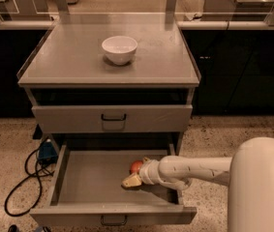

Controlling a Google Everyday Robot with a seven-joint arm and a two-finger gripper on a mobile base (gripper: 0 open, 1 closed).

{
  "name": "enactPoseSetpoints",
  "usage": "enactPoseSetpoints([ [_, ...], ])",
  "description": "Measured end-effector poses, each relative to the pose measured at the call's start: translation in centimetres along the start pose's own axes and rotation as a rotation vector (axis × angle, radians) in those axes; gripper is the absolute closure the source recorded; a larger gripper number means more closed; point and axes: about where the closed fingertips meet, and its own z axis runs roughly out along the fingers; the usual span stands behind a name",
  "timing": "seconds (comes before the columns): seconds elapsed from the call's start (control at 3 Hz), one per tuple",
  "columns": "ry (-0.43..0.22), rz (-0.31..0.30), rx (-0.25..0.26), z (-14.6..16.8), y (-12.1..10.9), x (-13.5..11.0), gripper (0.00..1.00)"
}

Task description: Pick apple from middle drawer and place on counter

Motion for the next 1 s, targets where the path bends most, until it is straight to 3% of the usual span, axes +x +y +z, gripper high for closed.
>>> enactPoseSetpoints([
  [1.0,0.0,0.0,0.0,0.0,0.01,0.0,0.89],
])
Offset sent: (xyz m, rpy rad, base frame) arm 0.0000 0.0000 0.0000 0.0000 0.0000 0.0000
